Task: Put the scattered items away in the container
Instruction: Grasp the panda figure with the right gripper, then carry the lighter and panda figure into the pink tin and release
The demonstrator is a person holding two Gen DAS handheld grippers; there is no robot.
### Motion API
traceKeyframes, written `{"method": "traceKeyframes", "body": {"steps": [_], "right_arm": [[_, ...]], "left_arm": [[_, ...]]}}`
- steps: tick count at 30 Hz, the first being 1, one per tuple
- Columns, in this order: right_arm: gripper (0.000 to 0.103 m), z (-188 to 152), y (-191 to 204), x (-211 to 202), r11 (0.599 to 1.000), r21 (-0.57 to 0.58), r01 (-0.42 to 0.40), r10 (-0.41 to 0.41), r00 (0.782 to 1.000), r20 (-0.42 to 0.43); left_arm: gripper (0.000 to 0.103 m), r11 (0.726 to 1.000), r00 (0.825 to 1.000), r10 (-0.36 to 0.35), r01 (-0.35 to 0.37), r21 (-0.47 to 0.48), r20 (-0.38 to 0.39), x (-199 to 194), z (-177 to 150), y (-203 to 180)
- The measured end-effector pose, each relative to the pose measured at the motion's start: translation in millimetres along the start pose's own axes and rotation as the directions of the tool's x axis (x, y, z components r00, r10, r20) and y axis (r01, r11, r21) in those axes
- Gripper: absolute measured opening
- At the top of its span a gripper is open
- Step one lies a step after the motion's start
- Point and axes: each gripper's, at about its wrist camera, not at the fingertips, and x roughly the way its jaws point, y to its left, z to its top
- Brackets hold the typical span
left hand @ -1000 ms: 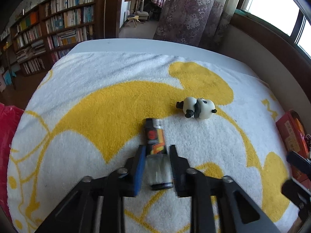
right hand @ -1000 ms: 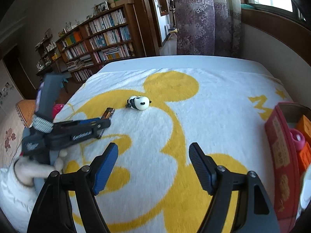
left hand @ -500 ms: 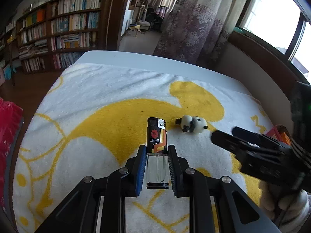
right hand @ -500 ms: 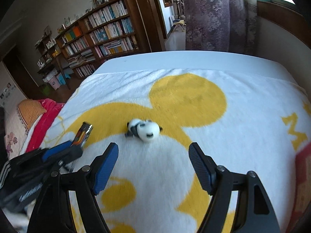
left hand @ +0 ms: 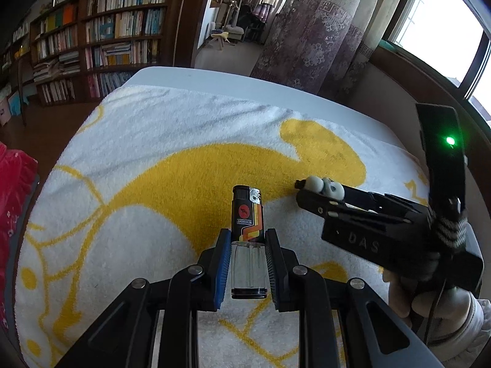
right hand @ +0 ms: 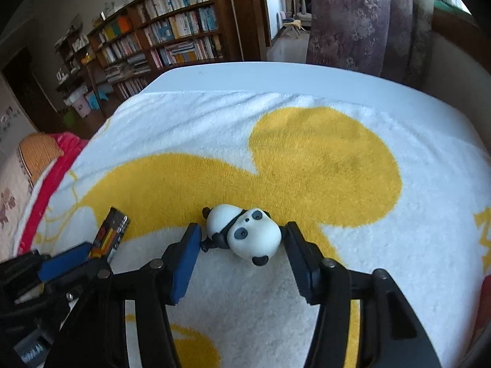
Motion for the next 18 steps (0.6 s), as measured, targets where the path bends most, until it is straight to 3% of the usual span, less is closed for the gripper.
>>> {"method": "traceKeyframes", "body": {"steps": [10,18], "right_arm": [[0.059,-26,-22,-38,0.995,0.098,-0.007,0.005,1.000,0.022],[0.059,-60,-35,-105,0.988,0.154,-0.026,0.008,0.993,0.114]], "left_arm": [[0.023,0.999,1.000,-0.010,0.010,0.049,0.010,-5,-3,-16],[0.023,0.994,0.999,-0.027,0.025,0.106,0.019,-14,-9,-41]]}}
